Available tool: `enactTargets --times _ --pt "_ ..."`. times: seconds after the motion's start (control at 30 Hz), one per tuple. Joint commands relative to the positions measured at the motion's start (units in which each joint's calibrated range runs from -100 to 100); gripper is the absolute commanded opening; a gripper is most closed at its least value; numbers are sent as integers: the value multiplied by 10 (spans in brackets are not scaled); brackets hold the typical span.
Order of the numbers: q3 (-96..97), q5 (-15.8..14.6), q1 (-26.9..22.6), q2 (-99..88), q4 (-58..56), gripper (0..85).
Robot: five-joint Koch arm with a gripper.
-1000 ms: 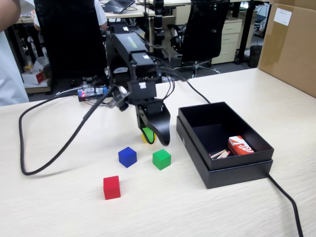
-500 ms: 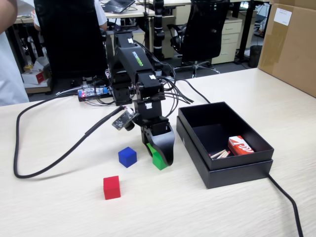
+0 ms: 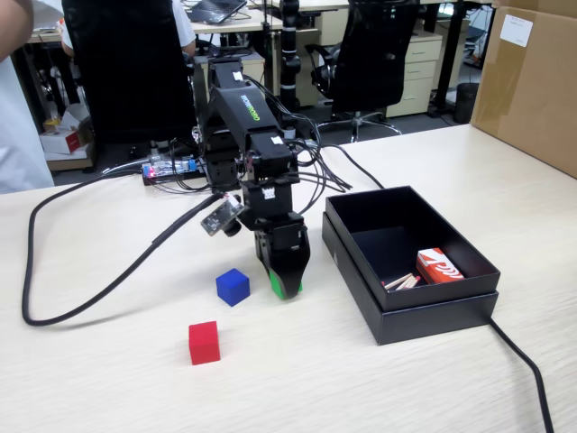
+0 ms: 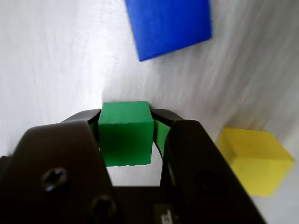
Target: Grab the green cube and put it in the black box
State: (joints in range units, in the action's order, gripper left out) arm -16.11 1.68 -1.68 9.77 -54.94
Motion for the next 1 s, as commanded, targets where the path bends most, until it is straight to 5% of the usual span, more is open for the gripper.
enactTargets --times 0.0,0.27,0.47,0.97 --pt "-31 -11 -14 -137 -65 9" --pt "-53 -30 -76 -342 -92 9" --pt "-115 -71 -145 -275 -100 9" --pt "-152 -90 -139 -26 -100 9"
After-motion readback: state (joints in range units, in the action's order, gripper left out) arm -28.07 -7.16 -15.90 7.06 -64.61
